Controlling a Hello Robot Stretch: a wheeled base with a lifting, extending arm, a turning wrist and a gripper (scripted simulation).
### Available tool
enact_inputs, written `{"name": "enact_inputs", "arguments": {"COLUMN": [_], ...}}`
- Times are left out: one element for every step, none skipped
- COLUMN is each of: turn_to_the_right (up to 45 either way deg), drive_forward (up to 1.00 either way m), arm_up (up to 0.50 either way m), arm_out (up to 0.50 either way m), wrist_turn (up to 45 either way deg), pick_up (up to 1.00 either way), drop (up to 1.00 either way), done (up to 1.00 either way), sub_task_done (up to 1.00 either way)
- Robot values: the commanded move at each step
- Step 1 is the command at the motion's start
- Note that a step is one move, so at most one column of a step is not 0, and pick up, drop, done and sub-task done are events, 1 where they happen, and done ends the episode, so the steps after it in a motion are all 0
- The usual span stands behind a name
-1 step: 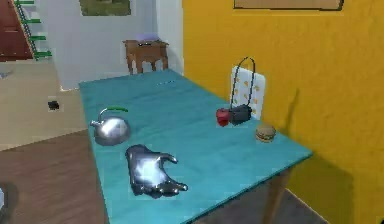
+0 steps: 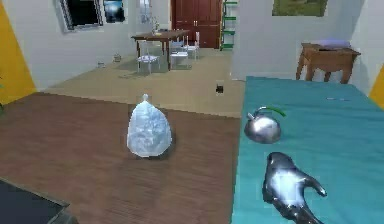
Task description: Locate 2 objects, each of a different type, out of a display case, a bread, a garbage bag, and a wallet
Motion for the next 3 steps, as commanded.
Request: {"name": "enact_inputs", "arguments": {"turn_to_the_right": [-45.0,-27.0,0.0], "drive_forward": [0.00,0.00,0.15], "arm_up": [0.00,0.00,0.00], "arm_out": [0.00,0.00,0.00], "wrist_turn": [0.0,0.0,0.0], "pick_up": [0.00,0.00,0.00], "drop": [0.00,0.00,0.00], "done": [0.00,0.00,0.00], "sub_task_done": [0.00,0.00,0.00]}}
